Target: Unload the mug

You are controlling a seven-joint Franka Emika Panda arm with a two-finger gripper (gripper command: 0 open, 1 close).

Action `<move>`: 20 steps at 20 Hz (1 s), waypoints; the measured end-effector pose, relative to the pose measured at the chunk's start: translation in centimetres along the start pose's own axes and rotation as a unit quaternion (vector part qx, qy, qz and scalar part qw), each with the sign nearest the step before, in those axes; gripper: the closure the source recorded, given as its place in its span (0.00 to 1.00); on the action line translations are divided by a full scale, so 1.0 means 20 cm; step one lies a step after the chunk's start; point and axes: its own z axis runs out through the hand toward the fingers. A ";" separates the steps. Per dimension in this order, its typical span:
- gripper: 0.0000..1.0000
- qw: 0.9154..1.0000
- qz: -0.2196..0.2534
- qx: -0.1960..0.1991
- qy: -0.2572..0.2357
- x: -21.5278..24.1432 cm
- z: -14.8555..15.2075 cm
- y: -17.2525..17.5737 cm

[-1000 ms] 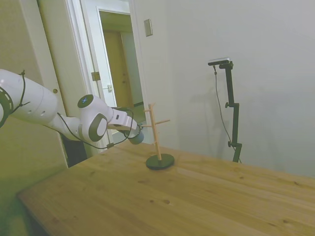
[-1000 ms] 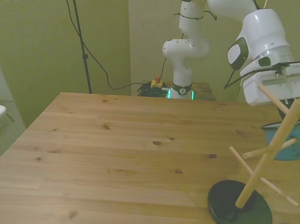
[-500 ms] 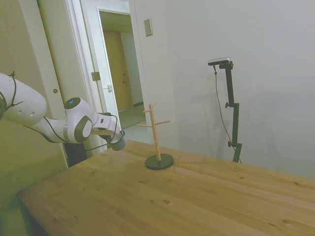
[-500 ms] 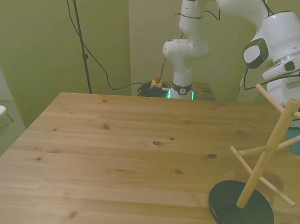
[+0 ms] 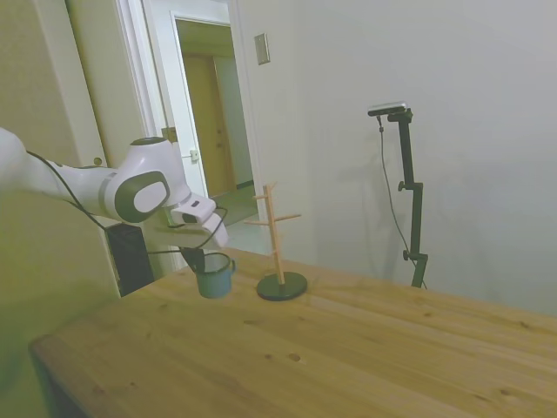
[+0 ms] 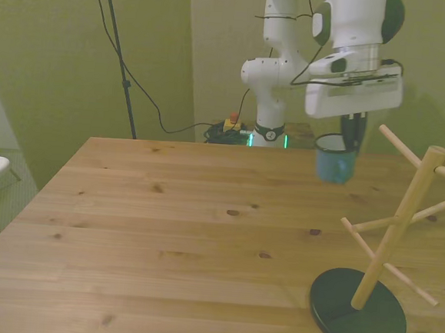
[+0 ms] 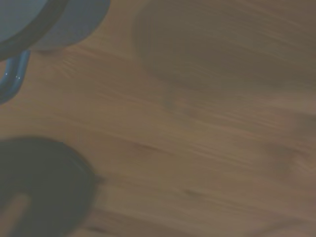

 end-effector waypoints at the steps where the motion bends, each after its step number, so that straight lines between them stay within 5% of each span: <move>1: 1.00 1.000 0.008 -0.017 0.003 0.03 0.04 0.06; 9: 1.00 0.992 0.081 -0.086 0.039 0.34 0.27 0.51; 20: 1.00 0.990 0.105 -0.081 0.037 0.43 0.52 0.56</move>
